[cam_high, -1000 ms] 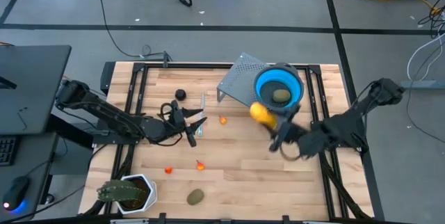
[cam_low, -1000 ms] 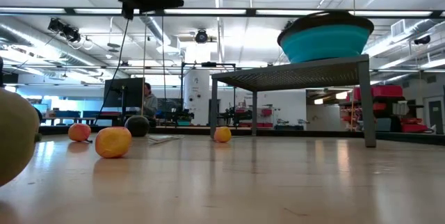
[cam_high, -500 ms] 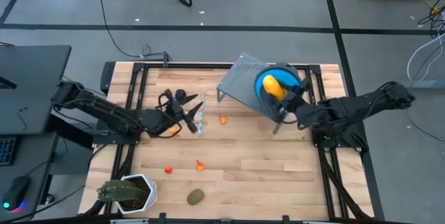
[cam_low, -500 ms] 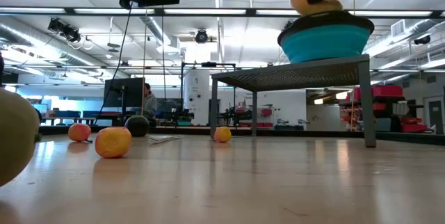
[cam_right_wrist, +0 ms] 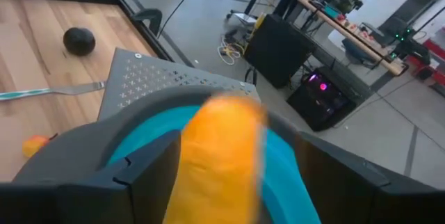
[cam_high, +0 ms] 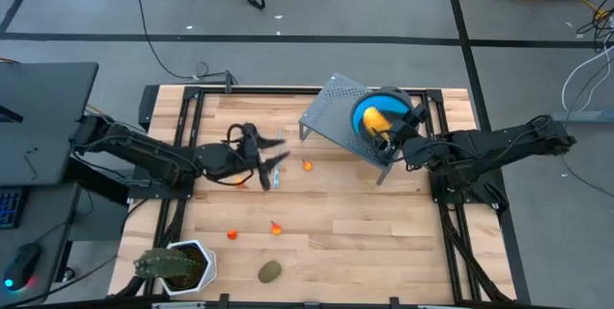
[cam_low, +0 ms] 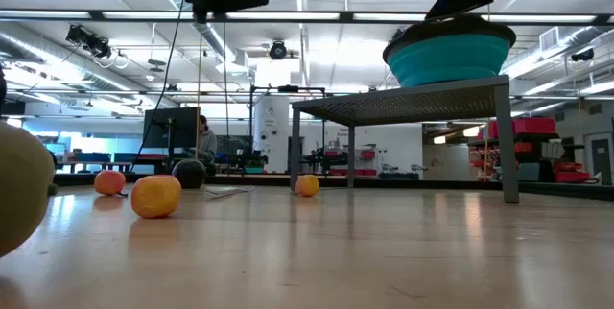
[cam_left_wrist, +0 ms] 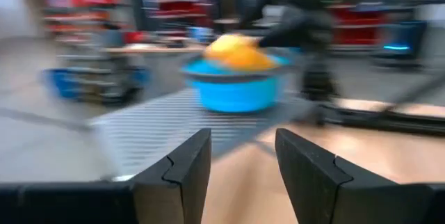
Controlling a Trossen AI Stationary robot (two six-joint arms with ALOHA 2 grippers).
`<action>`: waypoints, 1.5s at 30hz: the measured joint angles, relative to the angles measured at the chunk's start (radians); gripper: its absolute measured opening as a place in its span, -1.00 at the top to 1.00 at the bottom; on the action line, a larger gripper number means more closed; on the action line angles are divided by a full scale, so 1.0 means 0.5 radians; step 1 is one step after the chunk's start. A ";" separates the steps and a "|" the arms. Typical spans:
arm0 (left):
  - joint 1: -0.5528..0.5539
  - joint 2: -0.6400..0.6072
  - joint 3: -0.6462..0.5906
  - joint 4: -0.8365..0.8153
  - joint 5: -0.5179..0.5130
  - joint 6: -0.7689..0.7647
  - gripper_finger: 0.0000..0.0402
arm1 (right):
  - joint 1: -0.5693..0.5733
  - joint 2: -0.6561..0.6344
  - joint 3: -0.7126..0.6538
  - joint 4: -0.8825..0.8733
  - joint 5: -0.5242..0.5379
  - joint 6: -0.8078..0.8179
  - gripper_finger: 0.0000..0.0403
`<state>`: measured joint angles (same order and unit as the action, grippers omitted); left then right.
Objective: Pick & Place Fruit
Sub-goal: Put the yellow mango in the blue strainer bowl on the shelf, then put the yellow peach in the blue strainer bowl on the shelf
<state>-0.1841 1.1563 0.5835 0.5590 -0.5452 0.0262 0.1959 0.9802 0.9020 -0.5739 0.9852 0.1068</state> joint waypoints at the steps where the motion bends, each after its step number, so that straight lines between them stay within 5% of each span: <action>1: 0.000 0.000 0.000 -0.014 0.131 -0.029 0.16 | 0.000 0.000 0.000 0.009 0.000 -0.024 -0.46; 5: -0.002 0.001 0.000 -0.016 0.446 -0.104 0.16 | 0.000 0.000 0.000 0.052 0.022 -0.130 -0.46; 9: 0.000 0.001 0.000 -0.094 0.426 -0.192 0.16 | 0.001 -0.001 0.000 0.079 -0.012 -0.141 -0.46; 13: 0.000 0.001 0.000 -0.224 0.402 -0.309 0.16 | 0.025 -0.001 0.000 0.199 -0.246 -0.203 -0.47; 20: -0.071 0.019 -0.002 -0.585 0.788 -0.642 0.16 | 0.066 -0.002 0.000 0.492 -0.722 -0.451 -0.47; 30: -0.405 0.243 -0.001 -0.740 0.270 -0.753 0.15 | 0.069 0.014 0.000 0.523 -0.947 -0.478 -0.47; 45: -0.479 0.850 0.095 -0.593 0.410 -1.139 -0.40 | 0.069 0.122 0.000 0.474 -0.940 -0.433 -0.47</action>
<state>-0.4235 1.5813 0.6308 0.2626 -0.3400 -0.5432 0.2306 1.0411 0.9018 -0.3368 0.5152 -0.1099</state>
